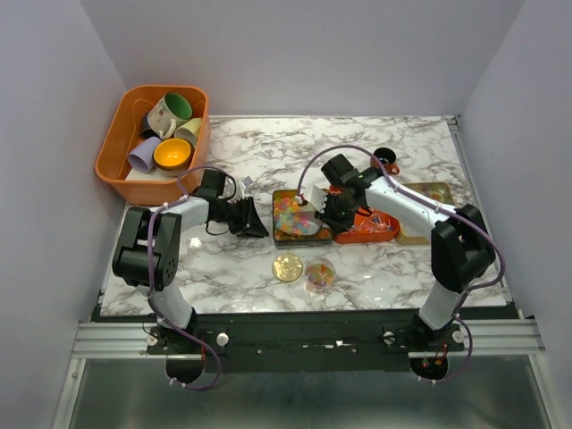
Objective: Pack the candies
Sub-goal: Scoop the fake candies from the storage box, then place the fake candies in the packing bottle.
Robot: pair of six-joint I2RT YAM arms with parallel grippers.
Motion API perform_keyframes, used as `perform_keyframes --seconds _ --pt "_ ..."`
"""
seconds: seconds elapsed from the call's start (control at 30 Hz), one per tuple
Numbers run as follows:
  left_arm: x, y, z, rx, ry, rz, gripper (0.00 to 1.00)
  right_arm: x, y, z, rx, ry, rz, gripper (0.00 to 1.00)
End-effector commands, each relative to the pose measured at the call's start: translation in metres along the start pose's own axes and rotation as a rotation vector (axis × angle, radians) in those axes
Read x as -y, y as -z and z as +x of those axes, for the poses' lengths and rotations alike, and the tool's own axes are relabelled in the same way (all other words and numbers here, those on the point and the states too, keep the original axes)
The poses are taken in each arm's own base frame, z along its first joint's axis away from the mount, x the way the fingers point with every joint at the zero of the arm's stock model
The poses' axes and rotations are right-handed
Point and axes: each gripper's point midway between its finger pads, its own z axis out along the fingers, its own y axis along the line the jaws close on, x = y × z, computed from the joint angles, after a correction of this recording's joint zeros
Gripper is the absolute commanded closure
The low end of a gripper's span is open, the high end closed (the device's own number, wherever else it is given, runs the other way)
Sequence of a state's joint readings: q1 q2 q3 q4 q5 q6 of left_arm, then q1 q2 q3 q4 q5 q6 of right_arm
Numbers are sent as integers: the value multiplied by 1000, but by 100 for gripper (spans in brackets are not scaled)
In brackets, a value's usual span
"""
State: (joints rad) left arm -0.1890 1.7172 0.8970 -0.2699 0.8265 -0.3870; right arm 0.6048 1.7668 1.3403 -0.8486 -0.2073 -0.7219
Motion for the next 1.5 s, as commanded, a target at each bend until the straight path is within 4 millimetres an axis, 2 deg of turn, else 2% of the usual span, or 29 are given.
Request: perform_keyframes --seconds 0.0,0.17,0.3,0.37,0.4,0.43,0.63,0.77,0.87,0.9,0.93,1.0,1.03,1.23,1.27,1.37,1.47 --pt "8 7 -6 4 -34 15 61 11 10 -11 94 -41 101 99" --pt "10 11 -6 2 -52 10 60 10 13 -6 105 -54 130 100" --pt "9 13 -9 6 -68 1 60 6 24 -6 172 -54 181 99" --pt "8 15 -10 4 -78 -7 60 9 30 -13 232 -52 218 99" --pt "9 17 -13 10 -83 -10 60 8 41 -18 277 -47 242 99" --pt "8 19 -14 5 -80 -16 61 9 39 -19 314 -50 263 99" --pt "14 32 -24 -5 -122 -29 60 13 64 -40 530 -76 359 99" --pt "19 36 -33 -6 -140 -31 60 6 80 -39 572 -108 365 99" --pt "21 37 -41 11 -148 -29 60 -6 82 -26 546 -97 341 99" --pt "22 37 -45 20 -151 -29 60 -11 89 -21 548 -67 352 99" --pt "23 36 -48 31 -158 -29 60 -20 86 -12 509 -58 325 99" --pt "23 38 -55 52 -164 -43 60 -28 94 -2 485 -3 333 99" --pt "23 38 -58 61 -172 -51 60 -37 94 9 439 6 307 99" --pt "17 45 -62 88 -205 -92 60 -66 110 44 326 160 267 100" --pt "17 45 -63 92 -206 -90 60 -75 109 56 282 168 235 99" --pt "15 48 -63 105 -205 -96 60 -86 112 76 205 258 201 99" --pt "13 49 -64 120 -210 -101 60 -87 115 90 130 332 200 99"
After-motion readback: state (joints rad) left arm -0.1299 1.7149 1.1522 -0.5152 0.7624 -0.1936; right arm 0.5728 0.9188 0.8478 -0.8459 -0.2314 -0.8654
